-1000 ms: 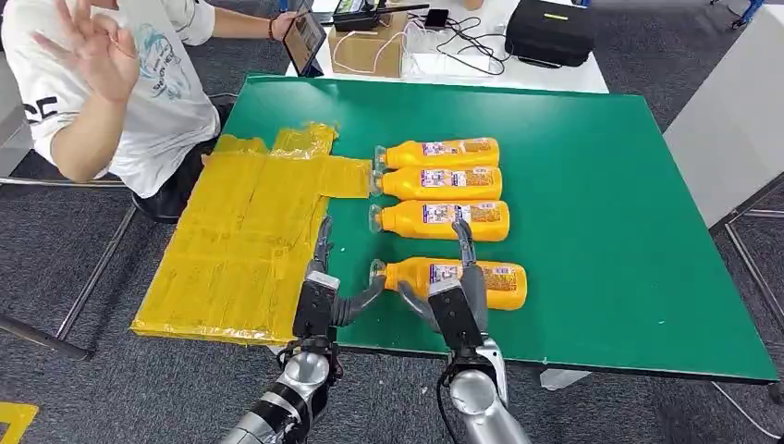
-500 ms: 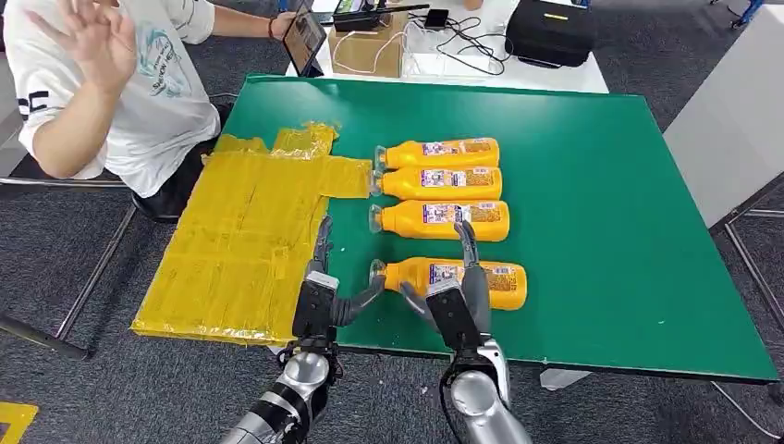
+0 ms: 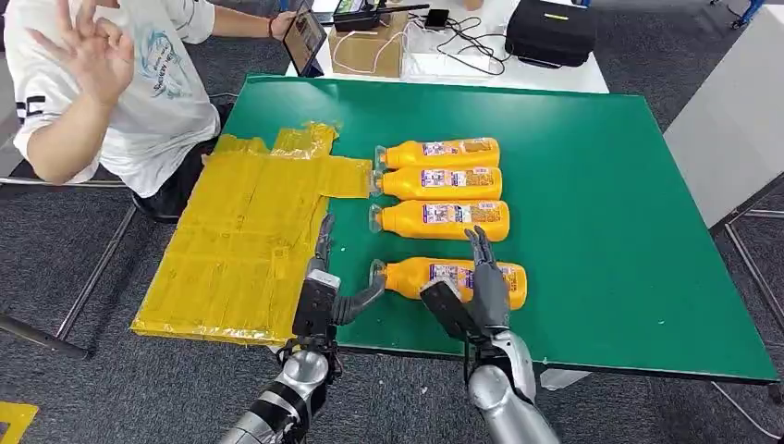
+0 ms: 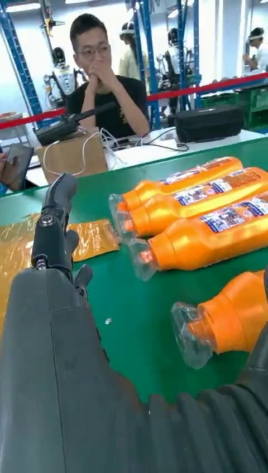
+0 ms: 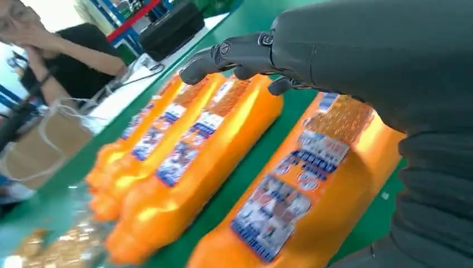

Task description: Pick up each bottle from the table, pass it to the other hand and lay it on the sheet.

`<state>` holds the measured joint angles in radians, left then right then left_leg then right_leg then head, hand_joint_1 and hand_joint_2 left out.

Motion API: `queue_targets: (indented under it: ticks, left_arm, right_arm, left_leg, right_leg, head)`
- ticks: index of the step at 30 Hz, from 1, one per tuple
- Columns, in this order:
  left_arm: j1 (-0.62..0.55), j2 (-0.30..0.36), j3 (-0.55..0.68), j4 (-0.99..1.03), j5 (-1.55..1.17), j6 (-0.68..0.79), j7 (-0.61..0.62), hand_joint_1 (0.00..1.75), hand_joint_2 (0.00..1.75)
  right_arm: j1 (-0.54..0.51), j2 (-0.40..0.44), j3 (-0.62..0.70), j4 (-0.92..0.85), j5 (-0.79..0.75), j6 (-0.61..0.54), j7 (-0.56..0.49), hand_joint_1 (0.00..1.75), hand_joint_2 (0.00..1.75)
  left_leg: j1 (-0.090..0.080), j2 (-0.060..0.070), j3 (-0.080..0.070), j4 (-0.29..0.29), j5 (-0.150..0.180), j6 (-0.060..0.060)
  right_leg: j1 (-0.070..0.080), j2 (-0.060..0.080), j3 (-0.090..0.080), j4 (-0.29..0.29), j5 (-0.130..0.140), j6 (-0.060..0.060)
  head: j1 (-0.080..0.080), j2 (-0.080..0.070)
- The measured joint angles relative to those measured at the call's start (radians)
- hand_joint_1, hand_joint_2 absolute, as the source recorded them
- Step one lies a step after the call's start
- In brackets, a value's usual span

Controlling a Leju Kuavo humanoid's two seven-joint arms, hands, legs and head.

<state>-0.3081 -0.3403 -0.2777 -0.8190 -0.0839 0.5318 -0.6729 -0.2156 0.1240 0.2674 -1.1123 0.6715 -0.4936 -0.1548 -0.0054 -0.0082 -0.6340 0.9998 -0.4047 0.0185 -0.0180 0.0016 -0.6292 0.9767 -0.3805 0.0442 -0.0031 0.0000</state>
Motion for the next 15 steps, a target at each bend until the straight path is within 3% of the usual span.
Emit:
queue_targets:
  ticks: [15]
  left_arm:
    - [0.009,0.000,0.013,-0.024,-0.022,-0.031,0.019,0.00,1.75]
  right_arm:
    - [-0.063,-0.068,-0.005,0.115,0.209,0.078,0.138,0.00,1.75]
  left_leg:
    - [0.000,0.000,0.000,0.000,0.000,0.000]
  right_leg:
    - [0.000,0.000,0.000,0.000,0.000,0.000]
  head:
    - [0.000,0.000]
